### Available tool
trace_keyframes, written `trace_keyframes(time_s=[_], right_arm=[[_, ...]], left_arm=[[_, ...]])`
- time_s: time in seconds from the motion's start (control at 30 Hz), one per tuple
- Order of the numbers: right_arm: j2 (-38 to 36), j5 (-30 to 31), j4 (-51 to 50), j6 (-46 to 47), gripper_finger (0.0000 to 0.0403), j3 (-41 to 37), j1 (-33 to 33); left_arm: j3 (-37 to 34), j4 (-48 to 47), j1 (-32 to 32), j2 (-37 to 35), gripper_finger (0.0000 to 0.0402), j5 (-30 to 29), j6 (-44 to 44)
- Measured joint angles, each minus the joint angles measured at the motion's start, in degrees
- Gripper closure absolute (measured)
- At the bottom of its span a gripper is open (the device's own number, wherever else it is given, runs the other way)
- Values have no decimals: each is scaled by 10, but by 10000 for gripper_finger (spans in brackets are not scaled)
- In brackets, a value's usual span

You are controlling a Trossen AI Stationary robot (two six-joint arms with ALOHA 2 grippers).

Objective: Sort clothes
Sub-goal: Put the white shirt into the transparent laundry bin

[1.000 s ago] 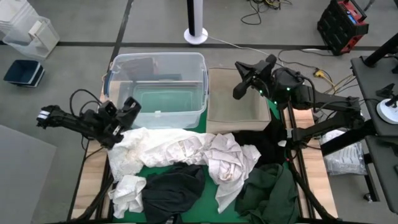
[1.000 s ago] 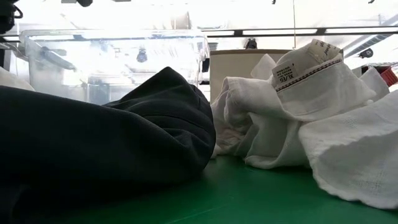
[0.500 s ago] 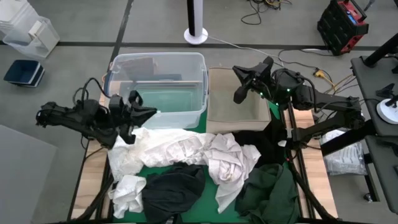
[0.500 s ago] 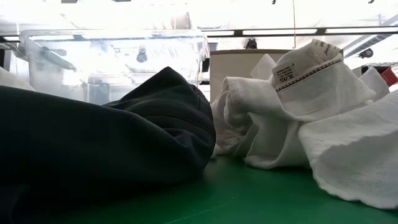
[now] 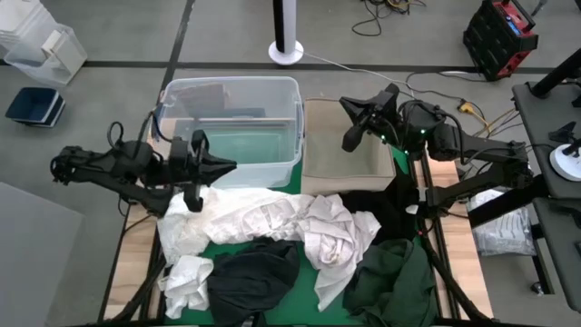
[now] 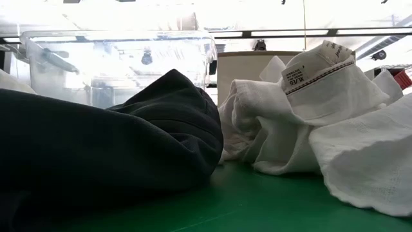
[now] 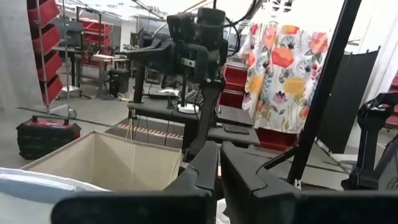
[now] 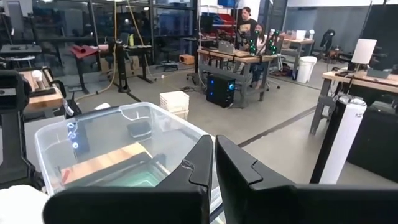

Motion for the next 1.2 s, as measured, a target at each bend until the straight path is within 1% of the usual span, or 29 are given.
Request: trace_keyframes(time_s=[0.1, 0.23, 0.3, 0.37, 0.47, 0.53, 0.77, 0.83, 1.07, 1.13, 1.2], right_arm=[[0, 0, 1, -1, 390, 0, 0], [0, 2, 27, -32, 390, 0, 0], [0, 1, 38, -33, 390, 0, 0], [0, -15, 40, -33, 390, 3, 0], [7, -69, 8, -34, 390, 26, 0], [15, -88, -16, -30, 390, 40, 2], [34, -92, -107, -22, 390, 95, 18], [39, -92, -138, -11, 390, 107, 23], [40, -94, -228, 42, 390, 123, 42], [40, -112, -257, 58, 390, 132, 48], [43, -149, -279, 69, 390, 143, 55]], left_arm=[[-5, -1, 0, 5, 402, 0, -7], [-6, -1, 0, 14, 402, 0, -11], [-6, -1, 0, 16, 402, 0, -12], [-6, 0, 0, 19, 402, 0, -15], [-6, 0, 0, 23, 402, 0, -23], [-6, 0, 0, 25, 402, 0, -27], [-6, 0, 0, 27, 402, -1, -29], [-6, 0, 0, 28, 402, -9, -29], [-6, 0, 0, 28, 402, -16, -29], [-6, 0, 0, 29, 402, -16, -29], [-6, 0, 0, 29, 402, -16, -29]])
